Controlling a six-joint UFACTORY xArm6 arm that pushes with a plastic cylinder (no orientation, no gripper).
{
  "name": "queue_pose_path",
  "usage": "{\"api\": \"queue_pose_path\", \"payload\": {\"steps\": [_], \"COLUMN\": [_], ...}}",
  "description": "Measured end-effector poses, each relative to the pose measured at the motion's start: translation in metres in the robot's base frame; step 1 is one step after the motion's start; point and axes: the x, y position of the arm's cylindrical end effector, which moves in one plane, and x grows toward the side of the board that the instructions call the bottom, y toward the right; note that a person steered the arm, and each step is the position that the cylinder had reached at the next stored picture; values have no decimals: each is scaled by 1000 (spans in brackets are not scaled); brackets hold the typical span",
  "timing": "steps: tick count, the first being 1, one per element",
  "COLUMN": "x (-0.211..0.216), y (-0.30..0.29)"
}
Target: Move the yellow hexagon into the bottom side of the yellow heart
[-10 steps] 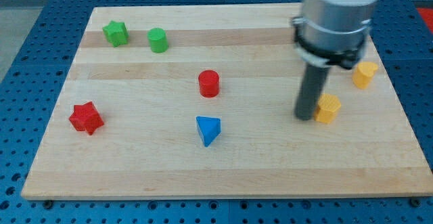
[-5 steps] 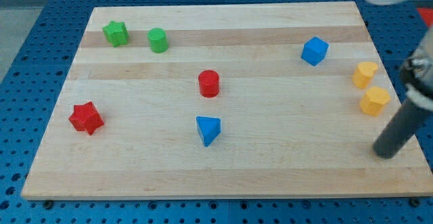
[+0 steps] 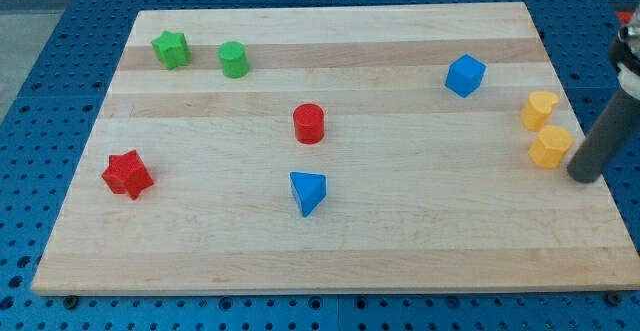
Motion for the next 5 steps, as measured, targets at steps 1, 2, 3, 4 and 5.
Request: {"api": "queue_pose_path", "payload": {"steps": [1, 2, 3, 4, 5], "x": [15, 15, 5, -16, -26], "y": [-4, -16, -25, -29, -29]}}
